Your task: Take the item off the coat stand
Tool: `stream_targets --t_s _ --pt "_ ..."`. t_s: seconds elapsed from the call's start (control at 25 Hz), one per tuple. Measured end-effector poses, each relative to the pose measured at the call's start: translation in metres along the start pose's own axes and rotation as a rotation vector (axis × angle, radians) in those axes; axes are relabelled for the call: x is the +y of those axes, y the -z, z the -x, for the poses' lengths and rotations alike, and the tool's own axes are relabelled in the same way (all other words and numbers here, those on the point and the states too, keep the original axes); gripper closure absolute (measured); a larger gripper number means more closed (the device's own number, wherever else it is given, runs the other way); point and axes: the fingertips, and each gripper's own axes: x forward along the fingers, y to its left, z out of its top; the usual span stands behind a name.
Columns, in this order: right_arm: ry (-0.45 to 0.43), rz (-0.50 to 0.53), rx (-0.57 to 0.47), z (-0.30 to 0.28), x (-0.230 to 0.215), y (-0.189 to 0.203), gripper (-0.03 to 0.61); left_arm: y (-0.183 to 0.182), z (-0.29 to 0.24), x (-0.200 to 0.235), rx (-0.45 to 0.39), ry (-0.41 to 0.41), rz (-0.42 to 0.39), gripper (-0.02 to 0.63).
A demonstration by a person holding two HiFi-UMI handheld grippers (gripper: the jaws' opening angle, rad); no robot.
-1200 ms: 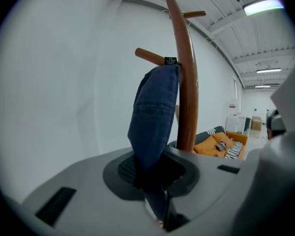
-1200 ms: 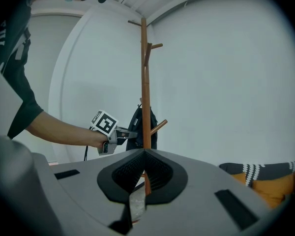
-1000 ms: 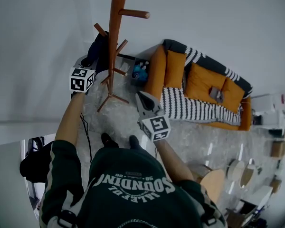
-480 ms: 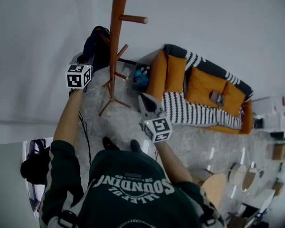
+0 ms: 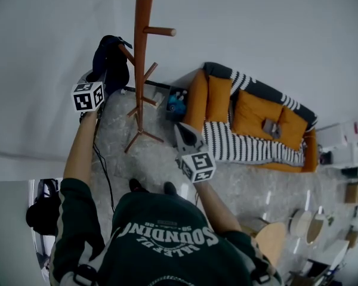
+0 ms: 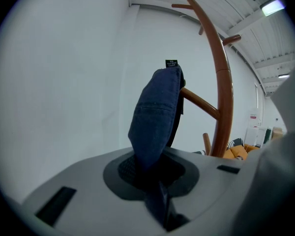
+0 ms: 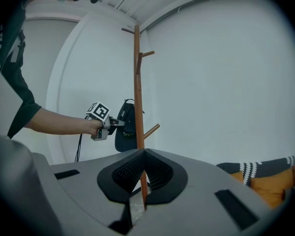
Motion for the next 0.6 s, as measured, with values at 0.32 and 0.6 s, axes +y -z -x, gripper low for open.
stream_targets --t_s 0.32,0.6 --pt "-0.051 0.004 -0.005 0.001 0.006 0.008 0.58 0.02 0.038 0.03 0.02 -0.094 0.059 0.574" --pt "-0.125 0.007 -0.009 0.003 0.018 0.008 0.58 0.045 0.089 0.031 0.029 -0.156 0.069 0.574"
